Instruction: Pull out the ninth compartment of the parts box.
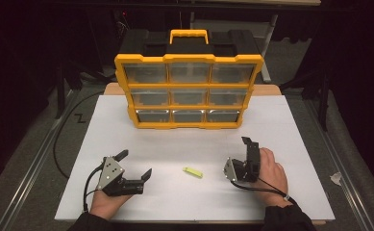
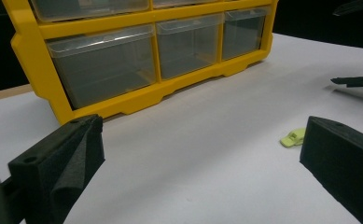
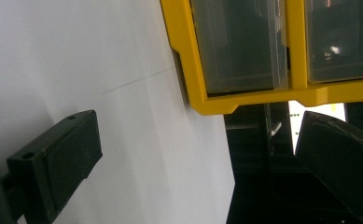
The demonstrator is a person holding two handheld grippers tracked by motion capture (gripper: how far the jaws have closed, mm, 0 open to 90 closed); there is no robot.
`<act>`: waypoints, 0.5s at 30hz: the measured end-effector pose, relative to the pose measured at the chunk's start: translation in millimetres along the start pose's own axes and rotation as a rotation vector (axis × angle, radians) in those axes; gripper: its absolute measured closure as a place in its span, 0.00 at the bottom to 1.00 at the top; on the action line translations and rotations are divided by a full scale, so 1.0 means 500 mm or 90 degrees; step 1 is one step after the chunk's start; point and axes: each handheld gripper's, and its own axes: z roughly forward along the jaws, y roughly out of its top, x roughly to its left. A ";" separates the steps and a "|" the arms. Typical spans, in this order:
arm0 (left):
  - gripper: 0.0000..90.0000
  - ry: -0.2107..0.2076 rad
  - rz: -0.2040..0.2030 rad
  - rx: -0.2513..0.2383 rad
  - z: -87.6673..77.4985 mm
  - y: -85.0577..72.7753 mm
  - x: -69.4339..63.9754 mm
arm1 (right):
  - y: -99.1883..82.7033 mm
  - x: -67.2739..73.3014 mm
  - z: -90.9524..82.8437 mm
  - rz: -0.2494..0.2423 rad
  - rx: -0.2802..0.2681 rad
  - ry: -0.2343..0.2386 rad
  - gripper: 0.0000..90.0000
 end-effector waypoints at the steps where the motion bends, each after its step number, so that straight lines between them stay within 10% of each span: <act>1: 0.00 0.000 0.000 0.000 0.000 0.000 0.000 | 0.001 0.000 -0.001 -0.004 0.002 -0.004 0.02; 15: 0.00 -0.002 0.009 0.000 0.002 -0.001 -0.004 | 0.013 0.005 -0.005 -0.038 0.007 -0.030 0.14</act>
